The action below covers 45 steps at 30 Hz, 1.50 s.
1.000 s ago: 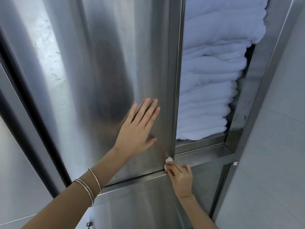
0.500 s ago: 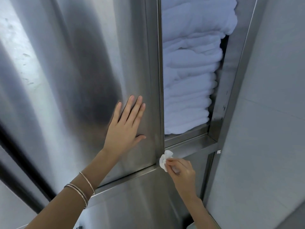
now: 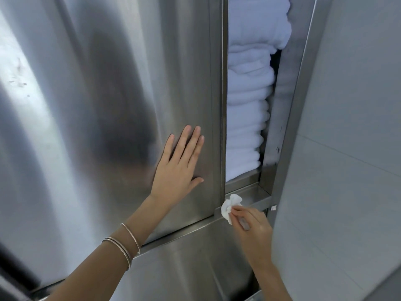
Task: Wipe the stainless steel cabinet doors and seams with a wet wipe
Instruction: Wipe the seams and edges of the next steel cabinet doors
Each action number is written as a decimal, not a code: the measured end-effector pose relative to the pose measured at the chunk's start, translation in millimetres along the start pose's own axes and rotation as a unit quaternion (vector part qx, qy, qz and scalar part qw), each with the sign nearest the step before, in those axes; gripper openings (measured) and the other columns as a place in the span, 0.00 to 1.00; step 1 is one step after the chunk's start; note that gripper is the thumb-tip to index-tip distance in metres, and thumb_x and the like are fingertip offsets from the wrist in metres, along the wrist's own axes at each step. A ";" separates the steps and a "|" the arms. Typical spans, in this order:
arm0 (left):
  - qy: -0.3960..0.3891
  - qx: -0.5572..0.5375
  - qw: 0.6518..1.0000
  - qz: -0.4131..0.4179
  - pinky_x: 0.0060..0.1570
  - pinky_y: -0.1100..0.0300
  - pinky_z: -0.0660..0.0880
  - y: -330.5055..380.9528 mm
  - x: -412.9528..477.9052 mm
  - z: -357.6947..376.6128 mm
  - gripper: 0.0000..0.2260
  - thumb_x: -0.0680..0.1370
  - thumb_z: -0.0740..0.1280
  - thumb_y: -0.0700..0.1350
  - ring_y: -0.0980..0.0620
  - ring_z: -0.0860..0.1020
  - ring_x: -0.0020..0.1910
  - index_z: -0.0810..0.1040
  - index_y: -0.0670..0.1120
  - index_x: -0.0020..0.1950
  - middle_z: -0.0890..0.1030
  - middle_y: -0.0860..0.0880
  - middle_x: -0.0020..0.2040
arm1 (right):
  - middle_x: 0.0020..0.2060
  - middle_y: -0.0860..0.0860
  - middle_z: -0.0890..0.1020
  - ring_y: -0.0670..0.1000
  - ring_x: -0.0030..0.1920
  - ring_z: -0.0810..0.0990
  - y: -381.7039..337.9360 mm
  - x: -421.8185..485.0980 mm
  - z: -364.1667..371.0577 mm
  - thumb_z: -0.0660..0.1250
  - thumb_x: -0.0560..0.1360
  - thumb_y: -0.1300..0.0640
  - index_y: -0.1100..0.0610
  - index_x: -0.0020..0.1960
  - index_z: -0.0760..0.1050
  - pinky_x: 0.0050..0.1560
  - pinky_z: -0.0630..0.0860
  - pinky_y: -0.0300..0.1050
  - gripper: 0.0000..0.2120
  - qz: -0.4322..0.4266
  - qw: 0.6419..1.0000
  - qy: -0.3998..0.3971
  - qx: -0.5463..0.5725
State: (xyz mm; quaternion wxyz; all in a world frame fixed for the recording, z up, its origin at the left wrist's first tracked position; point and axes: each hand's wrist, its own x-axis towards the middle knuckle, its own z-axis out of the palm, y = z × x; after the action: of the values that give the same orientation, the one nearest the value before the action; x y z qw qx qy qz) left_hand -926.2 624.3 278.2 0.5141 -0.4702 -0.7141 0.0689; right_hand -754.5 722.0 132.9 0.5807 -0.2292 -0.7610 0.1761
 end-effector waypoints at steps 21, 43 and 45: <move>0.003 -0.029 1.000 0.003 0.74 0.42 0.35 93.5 85.6 10.9 0.52 0.69 0.67 0.65 0.42 0.41 0.77 0.43 0.38 0.77 0.43 0.40 0.78 | 0.39 0.46 0.84 0.42 0.43 0.78 79.9 60.9 -37.7 0.75 0.65 0.63 0.58 0.37 0.82 0.44 0.71 0.43 0.03 -0.114 0.991 -0.006 -0.070; -0.015 -0.115 0.992 0.047 0.76 0.46 0.50 96.1 92.9 -13.4 0.37 0.71 0.66 0.49 0.43 0.54 0.77 0.58 0.41 0.77 0.57 0.43 0.78 | 0.36 0.43 0.83 0.42 0.40 0.77 85.6 82.3 -42.5 0.66 0.71 0.55 0.55 0.35 0.81 0.44 0.67 0.39 0.09 -0.151 0.983 -0.076 -0.068; -0.010 -0.160 0.986 0.045 0.74 0.49 0.59 84.9 74.1 -21.2 0.31 0.71 0.65 0.46 0.45 0.62 0.75 0.66 0.41 0.74 0.66 0.44 0.74 | 0.37 0.43 0.83 0.41 0.41 0.76 72.2 84.4 -42.1 0.66 0.71 0.55 0.55 0.35 0.81 0.44 0.66 0.38 0.09 -0.163 0.982 -0.082 -0.058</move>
State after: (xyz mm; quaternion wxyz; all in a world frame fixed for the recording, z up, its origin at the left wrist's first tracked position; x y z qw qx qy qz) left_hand -860.4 717.7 288.2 0.4214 -0.5774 -0.6990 -0.0182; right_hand -722.0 828.9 173.1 0.5231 -0.1205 -0.8421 0.0531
